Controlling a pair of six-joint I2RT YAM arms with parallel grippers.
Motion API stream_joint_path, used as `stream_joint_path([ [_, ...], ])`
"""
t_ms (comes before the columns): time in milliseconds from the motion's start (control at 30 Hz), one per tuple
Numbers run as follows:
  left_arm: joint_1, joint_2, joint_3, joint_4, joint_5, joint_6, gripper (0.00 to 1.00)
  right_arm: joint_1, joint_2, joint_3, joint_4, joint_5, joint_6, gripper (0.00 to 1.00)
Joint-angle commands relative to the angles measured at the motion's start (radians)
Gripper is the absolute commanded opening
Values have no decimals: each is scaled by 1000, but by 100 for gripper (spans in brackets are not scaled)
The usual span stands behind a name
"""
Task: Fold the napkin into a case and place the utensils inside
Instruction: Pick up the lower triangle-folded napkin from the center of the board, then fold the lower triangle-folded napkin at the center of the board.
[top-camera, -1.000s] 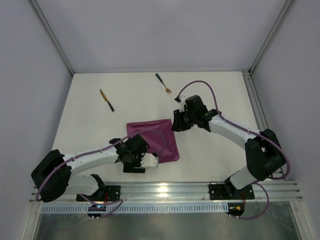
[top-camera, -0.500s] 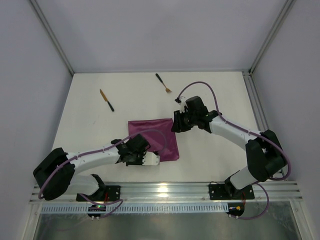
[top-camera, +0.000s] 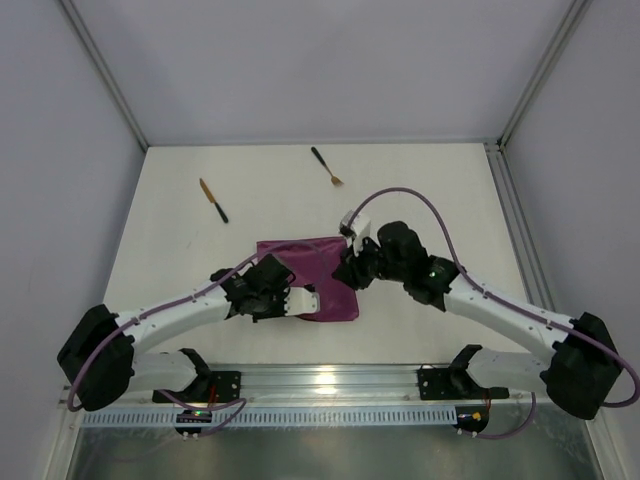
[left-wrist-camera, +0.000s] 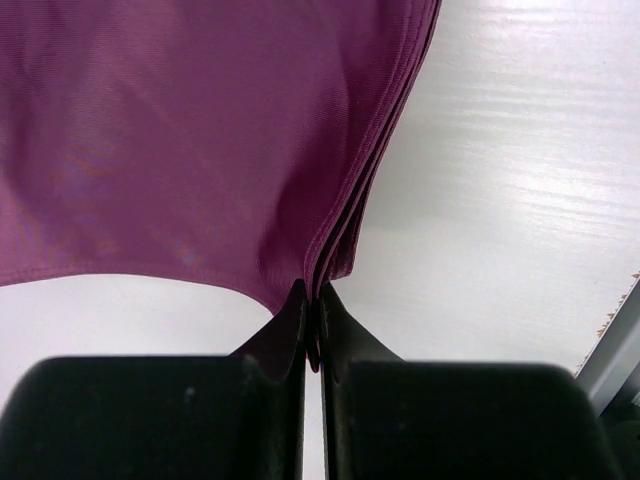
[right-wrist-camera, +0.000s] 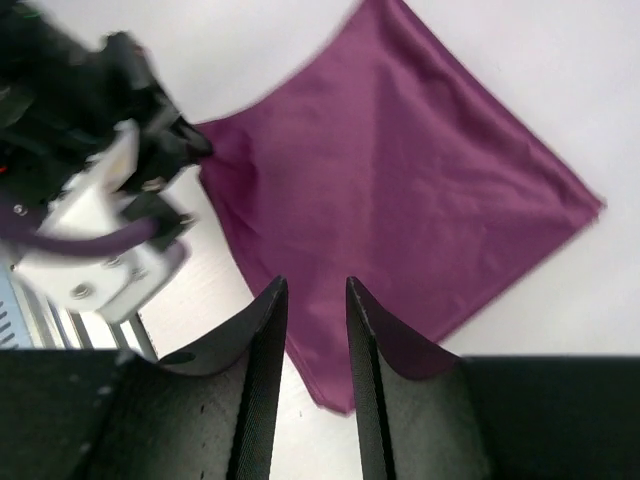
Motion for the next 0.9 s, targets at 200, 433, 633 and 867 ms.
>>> stream_joint_path([
  [200,76,41,136,-128,120,-15,0,287,-319,-423,460,222,-329,43],
  [433,108,89,197,-188,152,-17,0,545,-192,-446,494,537,-434,50],
  [633,116,100,211,-194,157,-14,0,548,96,-376,617,577,-494,59],
  [867,119,104,217,-194,171,-7,0,549,271,-335,686,648,-514,59],
])
